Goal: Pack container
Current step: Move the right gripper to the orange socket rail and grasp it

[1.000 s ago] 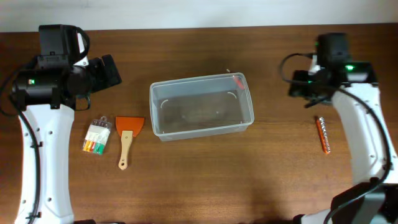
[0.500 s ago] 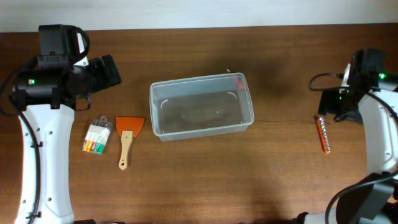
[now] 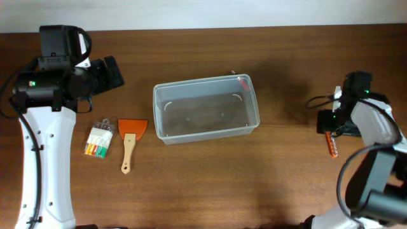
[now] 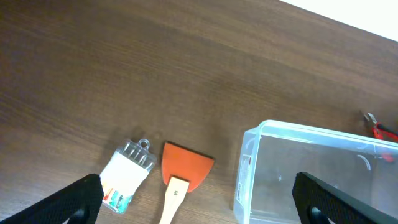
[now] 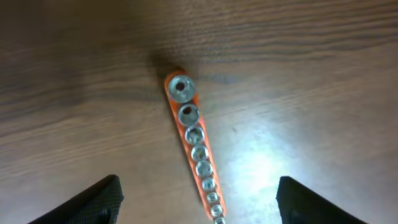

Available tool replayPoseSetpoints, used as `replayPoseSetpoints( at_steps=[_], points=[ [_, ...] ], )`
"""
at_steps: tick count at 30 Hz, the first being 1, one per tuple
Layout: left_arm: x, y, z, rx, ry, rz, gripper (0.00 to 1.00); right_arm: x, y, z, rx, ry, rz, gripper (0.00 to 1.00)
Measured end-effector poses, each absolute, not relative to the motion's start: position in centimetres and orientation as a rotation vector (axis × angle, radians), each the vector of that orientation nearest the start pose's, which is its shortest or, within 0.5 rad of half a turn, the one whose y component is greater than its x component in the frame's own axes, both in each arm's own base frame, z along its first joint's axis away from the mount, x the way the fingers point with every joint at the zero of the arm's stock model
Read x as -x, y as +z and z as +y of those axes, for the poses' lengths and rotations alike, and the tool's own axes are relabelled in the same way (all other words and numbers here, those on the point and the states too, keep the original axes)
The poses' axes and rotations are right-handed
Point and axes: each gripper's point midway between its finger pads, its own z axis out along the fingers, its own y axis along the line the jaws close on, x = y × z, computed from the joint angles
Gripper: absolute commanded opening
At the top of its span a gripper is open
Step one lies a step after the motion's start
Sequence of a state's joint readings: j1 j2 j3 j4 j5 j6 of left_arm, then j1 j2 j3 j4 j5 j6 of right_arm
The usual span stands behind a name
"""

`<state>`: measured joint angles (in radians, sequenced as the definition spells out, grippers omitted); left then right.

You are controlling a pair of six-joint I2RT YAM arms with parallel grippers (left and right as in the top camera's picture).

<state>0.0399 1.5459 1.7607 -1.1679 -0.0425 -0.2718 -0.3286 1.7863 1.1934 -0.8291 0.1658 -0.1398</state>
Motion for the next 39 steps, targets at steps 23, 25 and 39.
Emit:
replayPoseSetpoints(
  at_steps=[23,25,39],
  points=[
    [-38.1,28.8,2.2,0.409,-0.04,2.491,0.99,-32.1,0.2,-14.1,-0.286,-0.291,3.091,0.51],
    [-38.1,28.8,2.3,0.409,-0.04,2.491,0.99,-32.1,0.1,-14.1,-0.29,-0.29,3.091,0.41],
    [-38.1,28.8,2.3,0.409,-0.039,2.492,0.99,-32.0,-0.1,-14.1,-0.329,-0.292,3.094,0.17]
  ],
)
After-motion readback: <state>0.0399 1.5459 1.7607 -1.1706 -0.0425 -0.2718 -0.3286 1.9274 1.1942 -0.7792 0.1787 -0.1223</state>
